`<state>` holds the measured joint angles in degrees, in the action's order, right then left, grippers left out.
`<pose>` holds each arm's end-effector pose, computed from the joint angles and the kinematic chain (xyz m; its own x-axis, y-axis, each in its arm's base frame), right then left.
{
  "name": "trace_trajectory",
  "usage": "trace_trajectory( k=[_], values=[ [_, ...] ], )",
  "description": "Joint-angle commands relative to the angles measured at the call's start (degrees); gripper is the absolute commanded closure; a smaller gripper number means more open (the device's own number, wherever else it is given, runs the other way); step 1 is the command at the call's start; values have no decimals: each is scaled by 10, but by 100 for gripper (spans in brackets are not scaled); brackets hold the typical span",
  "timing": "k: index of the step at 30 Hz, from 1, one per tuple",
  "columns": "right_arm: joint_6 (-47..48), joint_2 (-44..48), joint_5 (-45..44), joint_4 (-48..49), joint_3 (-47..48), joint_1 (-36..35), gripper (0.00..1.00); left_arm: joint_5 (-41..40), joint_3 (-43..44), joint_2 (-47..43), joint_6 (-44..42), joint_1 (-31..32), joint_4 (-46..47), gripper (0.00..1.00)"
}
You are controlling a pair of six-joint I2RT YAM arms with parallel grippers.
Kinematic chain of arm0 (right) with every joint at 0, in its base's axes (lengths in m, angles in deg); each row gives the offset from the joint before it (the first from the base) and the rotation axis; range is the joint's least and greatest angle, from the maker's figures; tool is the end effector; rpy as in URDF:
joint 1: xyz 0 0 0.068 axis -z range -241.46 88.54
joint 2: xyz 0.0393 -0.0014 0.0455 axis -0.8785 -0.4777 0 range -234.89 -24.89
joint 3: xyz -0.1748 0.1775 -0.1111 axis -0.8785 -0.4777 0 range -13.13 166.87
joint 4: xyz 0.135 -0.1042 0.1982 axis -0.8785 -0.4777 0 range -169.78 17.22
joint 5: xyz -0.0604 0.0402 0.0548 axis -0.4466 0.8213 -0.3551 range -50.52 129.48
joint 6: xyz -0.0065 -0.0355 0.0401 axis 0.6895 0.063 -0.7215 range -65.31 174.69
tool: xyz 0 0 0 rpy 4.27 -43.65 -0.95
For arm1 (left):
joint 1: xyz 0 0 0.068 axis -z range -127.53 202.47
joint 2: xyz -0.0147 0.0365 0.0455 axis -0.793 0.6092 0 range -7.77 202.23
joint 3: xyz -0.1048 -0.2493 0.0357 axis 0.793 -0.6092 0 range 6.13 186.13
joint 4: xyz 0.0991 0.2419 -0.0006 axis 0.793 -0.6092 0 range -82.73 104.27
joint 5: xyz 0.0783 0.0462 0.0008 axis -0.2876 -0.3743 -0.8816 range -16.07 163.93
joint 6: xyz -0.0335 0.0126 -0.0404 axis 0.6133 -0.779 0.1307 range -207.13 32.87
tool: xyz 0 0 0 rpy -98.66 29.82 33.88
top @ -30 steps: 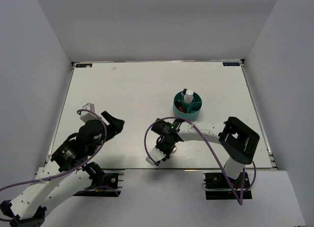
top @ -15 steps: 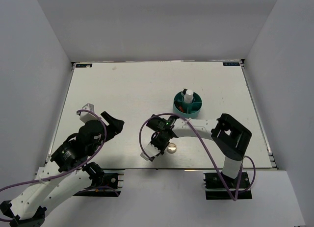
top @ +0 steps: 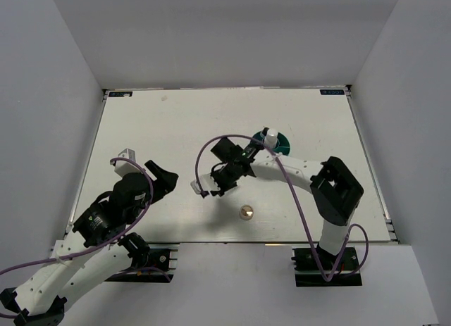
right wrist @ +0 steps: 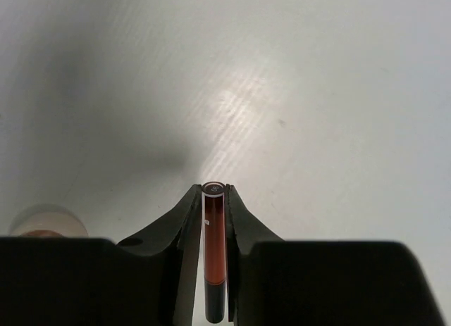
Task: Organize the makeup
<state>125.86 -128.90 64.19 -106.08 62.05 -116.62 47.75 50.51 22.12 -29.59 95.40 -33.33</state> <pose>0.2033 0.3182 0.2100 0.6484 -0.5737 -0.5005 -0.7547 -0.5709 -0.3232 0.0854 -0.0580 0.3065 -0.5022 -0.5670 -0.6530 -0.1544 0.8017 -0.5774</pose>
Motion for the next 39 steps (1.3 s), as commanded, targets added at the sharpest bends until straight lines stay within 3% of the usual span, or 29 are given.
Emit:
trace_trajectory(
  k=[1, 10, 16, 29, 39],
  values=[
    [-83, 47, 50, -12, 41, 27, 100, -12, -3, -1, 3, 2, 7, 20],
    [-259, 93, 78, 11, 100, 112, 100, -8, -11, 1, 1, 2, 18, 20],
    [-326, 112, 96, 11, 104, 177, 100, -5, -15, 6, -1, 2, 26, 20],
    [-471, 119, 133, 145, 29, 301, 100, 2, -12, 18, -2, 2, 32, 20],
    [-496, 137, 125, 276, -57, 312, 100, 6, -16, 25, -3, 2, 40, 20]
  ],
)
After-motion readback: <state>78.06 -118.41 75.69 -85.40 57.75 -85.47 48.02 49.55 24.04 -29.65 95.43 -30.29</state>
